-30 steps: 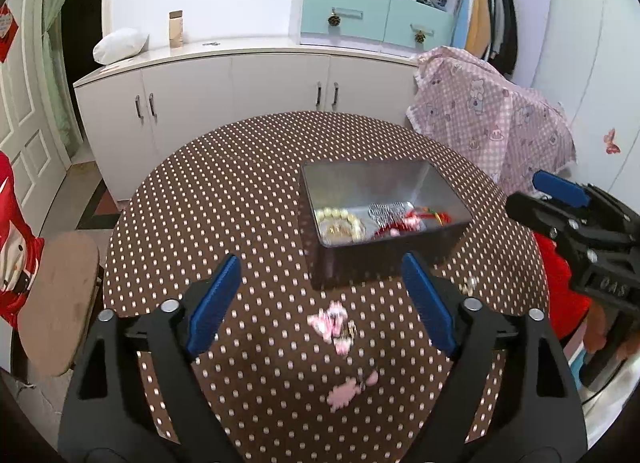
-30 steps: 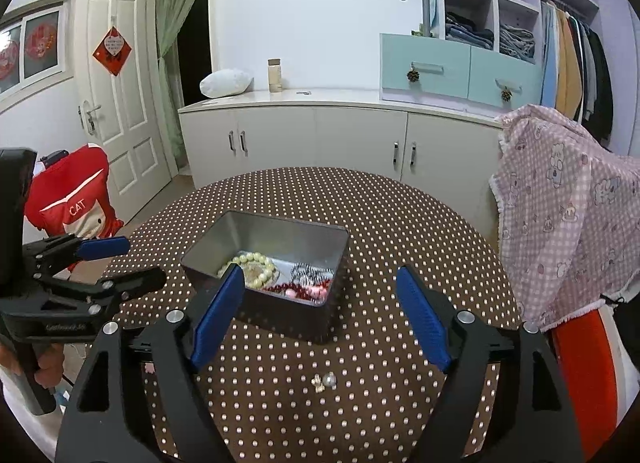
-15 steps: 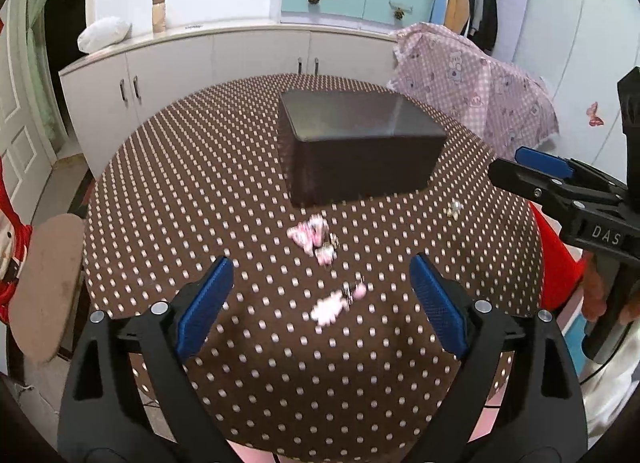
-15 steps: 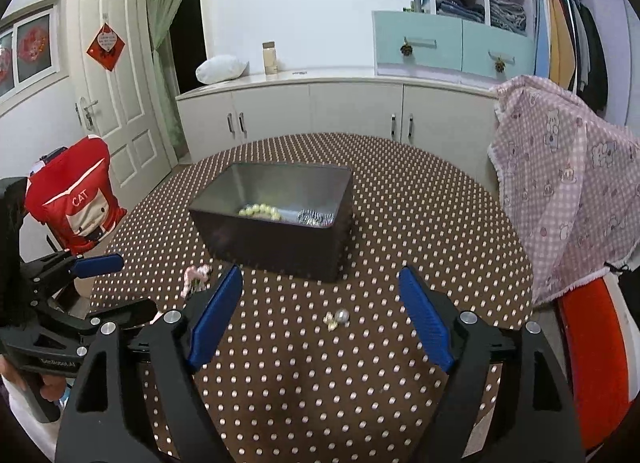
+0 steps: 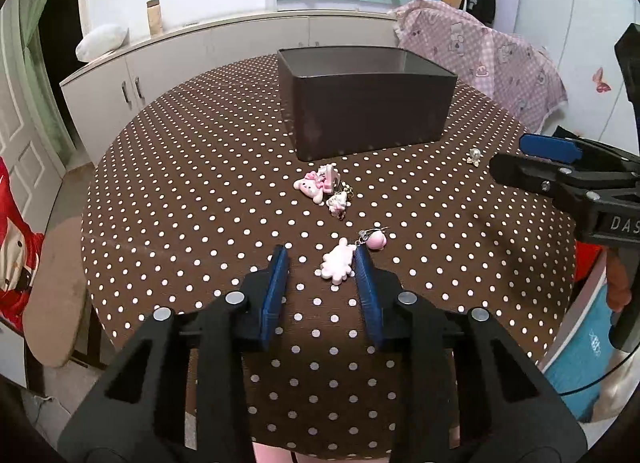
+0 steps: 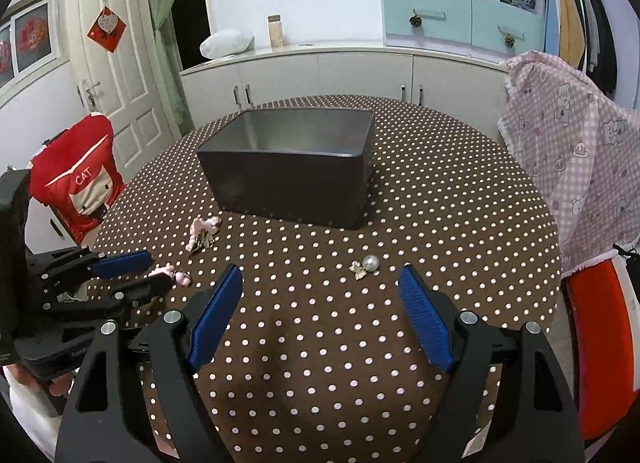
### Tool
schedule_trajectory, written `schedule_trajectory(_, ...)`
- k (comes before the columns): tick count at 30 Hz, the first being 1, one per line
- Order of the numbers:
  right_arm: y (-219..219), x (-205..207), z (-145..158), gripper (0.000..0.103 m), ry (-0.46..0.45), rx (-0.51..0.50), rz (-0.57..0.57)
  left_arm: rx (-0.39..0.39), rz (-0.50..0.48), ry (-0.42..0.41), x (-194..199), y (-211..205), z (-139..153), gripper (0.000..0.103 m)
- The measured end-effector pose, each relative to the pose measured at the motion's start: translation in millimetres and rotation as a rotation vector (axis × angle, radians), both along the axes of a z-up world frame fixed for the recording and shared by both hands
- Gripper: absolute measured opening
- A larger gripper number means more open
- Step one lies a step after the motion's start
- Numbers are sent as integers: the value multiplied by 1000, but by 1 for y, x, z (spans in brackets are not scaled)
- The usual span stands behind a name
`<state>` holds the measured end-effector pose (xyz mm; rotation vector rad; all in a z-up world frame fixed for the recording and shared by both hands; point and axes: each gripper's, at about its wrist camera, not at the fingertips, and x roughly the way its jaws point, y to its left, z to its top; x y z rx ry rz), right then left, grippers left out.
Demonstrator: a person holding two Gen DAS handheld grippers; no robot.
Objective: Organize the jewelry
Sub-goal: 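Grasp the white charm with the left tool while the right tool grasps a pink charm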
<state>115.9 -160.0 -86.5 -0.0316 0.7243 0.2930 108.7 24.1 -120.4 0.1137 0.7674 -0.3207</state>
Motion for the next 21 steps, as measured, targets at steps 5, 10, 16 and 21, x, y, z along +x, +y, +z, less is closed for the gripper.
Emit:
schedule_trajectory(5, 5, -1, -2, 77, 7, -1, 11, -22, 10, -19, 0, 6, 0, 17)
schedule_trajectory(10, 10, 1, -1, 77, 4, 11, 36, -103, 49, -79, -2, 25, 8, 17)
schedule_trajectory(16, 30, 5, 3, 76, -6, 32, 113, -163, 79, -138, -9, 37, 18, 17)
schedule_trajectory(21, 62, 10, -2, 50, 3, 13, 210, -203, 120, -127, -2, 43, 14, 17)
